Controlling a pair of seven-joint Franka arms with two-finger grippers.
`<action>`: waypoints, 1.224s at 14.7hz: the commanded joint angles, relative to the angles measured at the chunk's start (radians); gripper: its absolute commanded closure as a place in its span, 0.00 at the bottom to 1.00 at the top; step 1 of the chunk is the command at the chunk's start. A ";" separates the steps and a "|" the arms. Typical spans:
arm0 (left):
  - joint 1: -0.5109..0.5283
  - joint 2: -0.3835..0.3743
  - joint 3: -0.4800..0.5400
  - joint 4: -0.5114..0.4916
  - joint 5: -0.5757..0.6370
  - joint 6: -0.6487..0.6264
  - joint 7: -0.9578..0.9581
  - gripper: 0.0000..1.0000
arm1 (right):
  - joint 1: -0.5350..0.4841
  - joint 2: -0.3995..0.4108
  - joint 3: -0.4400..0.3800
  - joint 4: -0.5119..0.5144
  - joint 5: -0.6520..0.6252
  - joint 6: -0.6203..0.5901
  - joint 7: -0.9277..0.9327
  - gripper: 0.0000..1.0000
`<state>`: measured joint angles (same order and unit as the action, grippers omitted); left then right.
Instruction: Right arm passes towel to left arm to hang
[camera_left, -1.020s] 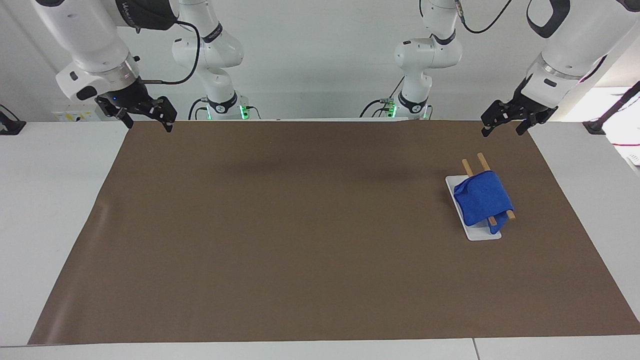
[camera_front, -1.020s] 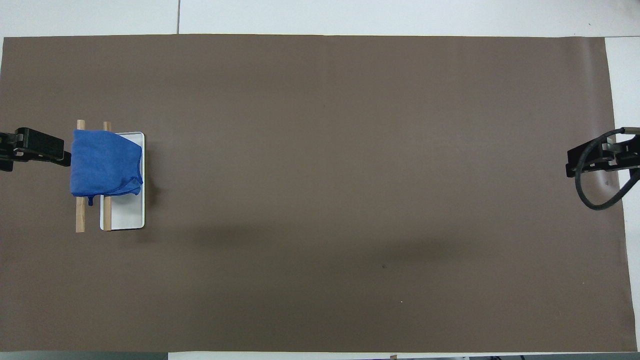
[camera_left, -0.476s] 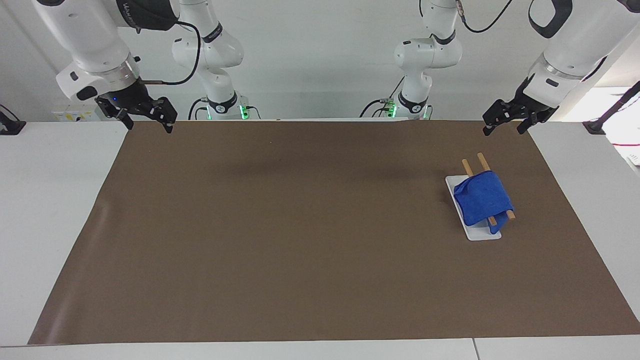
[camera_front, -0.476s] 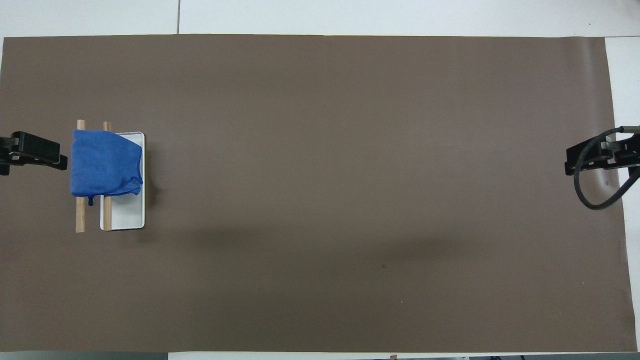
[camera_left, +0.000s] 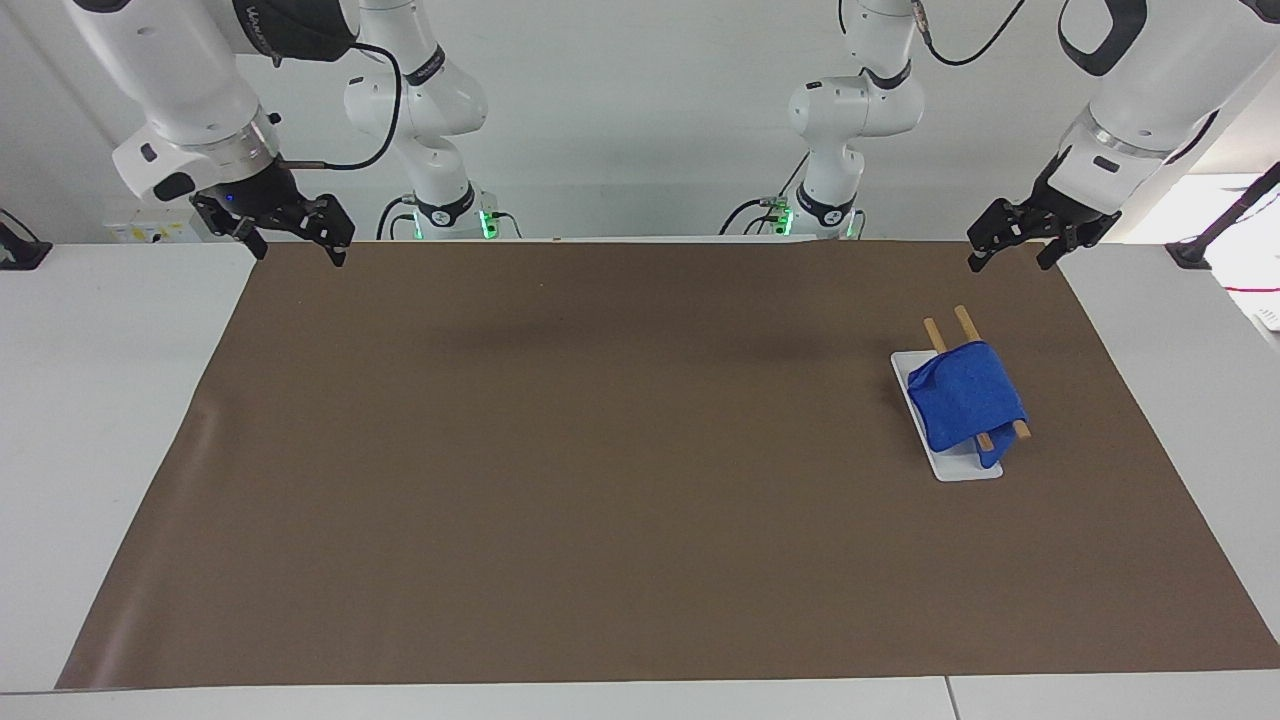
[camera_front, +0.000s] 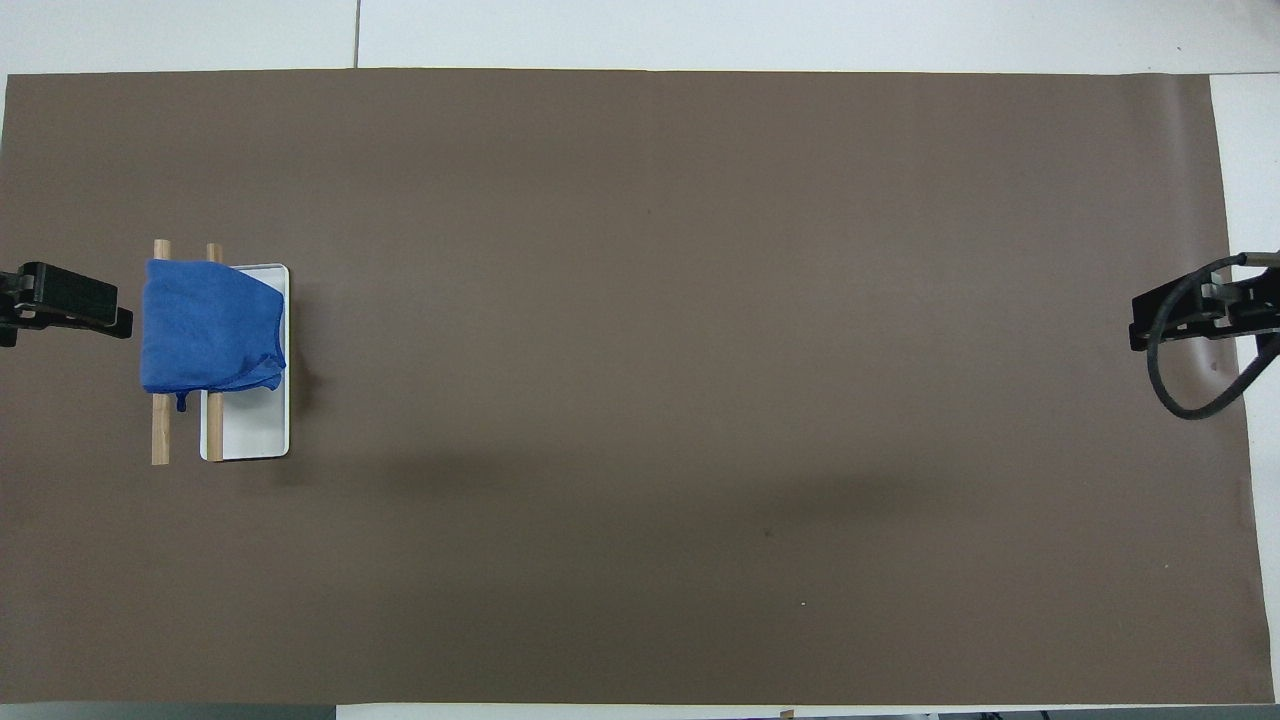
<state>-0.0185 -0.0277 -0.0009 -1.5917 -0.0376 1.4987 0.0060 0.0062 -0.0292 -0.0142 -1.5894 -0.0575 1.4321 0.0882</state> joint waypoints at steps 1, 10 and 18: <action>0.005 -0.028 0.007 -0.036 -0.016 0.025 0.025 0.00 | -0.008 -0.023 0.003 -0.029 0.022 0.022 -0.001 0.00; -0.008 -0.026 0.004 -0.034 -0.012 0.022 0.011 0.00 | -0.008 -0.023 0.003 -0.029 0.022 0.022 0.001 0.00; 0.002 -0.027 0.004 -0.034 -0.010 0.018 0.012 0.00 | -0.009 -0.023 0.003 -0.029 0.022 0.022 0.001 0.00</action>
<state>-0.0204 -0.0279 -0.0028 -1.5924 -0.0376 1.4990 0.0082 0.0062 -0.0292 -0.0142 -1.5898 -0.0575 1.4321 0.0882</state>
